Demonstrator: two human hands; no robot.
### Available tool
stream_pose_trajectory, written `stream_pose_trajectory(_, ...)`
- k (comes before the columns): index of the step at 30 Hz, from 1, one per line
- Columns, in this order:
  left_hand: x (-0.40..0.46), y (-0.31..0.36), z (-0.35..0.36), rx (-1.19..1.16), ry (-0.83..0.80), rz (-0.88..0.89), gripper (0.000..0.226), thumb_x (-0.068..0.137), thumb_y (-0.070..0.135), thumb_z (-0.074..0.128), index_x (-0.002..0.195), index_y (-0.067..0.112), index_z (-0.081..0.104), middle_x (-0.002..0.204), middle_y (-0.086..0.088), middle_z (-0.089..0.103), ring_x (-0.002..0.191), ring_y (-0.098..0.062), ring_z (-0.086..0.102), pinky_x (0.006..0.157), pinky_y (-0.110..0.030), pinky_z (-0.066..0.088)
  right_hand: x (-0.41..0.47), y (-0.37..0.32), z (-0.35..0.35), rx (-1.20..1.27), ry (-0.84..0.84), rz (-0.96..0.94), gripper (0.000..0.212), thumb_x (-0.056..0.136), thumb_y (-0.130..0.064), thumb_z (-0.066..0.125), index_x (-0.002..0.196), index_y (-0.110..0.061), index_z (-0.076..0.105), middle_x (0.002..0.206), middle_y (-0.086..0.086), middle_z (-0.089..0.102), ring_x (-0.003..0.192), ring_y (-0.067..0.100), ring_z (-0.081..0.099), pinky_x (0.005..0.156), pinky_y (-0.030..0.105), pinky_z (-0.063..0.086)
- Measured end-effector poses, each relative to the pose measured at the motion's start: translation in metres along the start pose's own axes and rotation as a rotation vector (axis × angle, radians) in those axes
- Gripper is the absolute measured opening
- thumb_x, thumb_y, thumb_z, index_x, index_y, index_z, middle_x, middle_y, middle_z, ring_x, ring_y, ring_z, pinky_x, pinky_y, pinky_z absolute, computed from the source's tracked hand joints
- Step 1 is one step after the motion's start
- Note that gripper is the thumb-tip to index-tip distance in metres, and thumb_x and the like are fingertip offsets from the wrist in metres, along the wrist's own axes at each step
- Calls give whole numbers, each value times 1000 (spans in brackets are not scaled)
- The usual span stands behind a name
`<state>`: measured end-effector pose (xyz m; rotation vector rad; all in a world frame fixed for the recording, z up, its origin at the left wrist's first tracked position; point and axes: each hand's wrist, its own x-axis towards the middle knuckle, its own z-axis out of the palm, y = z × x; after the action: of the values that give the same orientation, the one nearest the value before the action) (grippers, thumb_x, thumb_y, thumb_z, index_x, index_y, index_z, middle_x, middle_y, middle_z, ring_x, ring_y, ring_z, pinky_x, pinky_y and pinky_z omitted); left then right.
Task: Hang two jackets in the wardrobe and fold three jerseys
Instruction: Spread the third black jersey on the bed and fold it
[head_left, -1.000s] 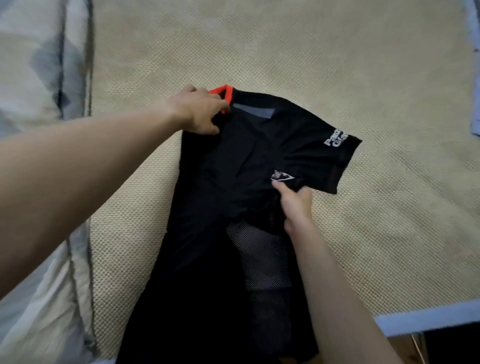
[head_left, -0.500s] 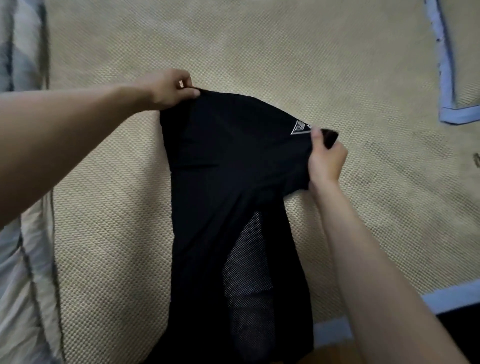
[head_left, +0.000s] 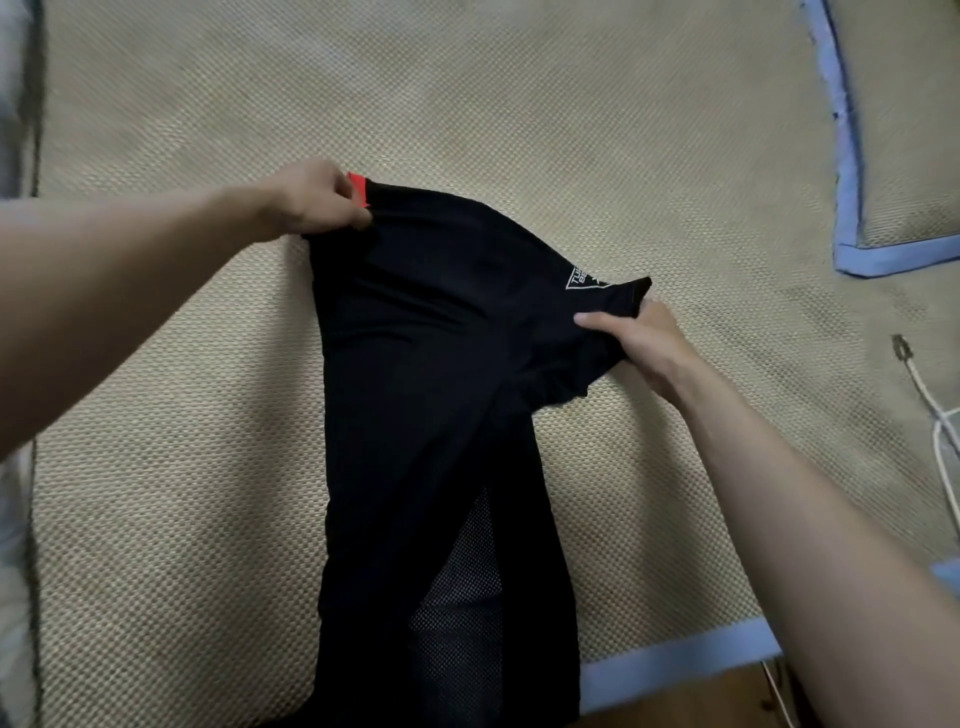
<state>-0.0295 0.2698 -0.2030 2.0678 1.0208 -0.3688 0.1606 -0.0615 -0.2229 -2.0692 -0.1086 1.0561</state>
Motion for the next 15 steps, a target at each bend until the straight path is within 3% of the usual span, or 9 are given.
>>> stream_pose_trajectory(6,14,3,-15,-147,122,-61,17,98,19,60,112,14,66,106,-9,61,96,-22,58,77,-32,47,0,5,3,114,88,-101,29,93,-29,73,117,-13,70,114,2,77,106,19,73,98,42,58)
stream_pose_trajectory(8,20,3,-11,-163,194,-90,14,98,16,57,109,14,65,102,-9,60,91,-21,59,71,-30,48,5,7,14,94,133,-98,17,96,-27,69,109,-17,71,112,2,76,105,20,73,98,42,58)
stream_pose_trajectory(11,23,5,-2,-169,297,-173,16,93,13,56,80,20,59,86,-4,58,66,-14,53,55,-27,44,10,14,31,19,200,-56,24,92,-28,70,111,-14,69,109,2,75,102,21,72,97,42,57)
stream_pose_trajectory(13,21,8,3,-203,357,-213,20,91,16,55,71,20,55,87,-6,59,65,-15,53,59,-29,46,10,16,39,-50,258,-52,28,93,-24,69,118,-11,66,110,1,73,101,19,69,92,34,55)
stream_pose_trajectory(15,16,11,7,-130,394,-205,14,93,18,53,84,18,63,91,-8,61,84,-23,60,76,-34,49,7,14,43,-57,306,-58,34,91,-21,66,121,-8,60,109,0,70,95,15,67,85,31,55)
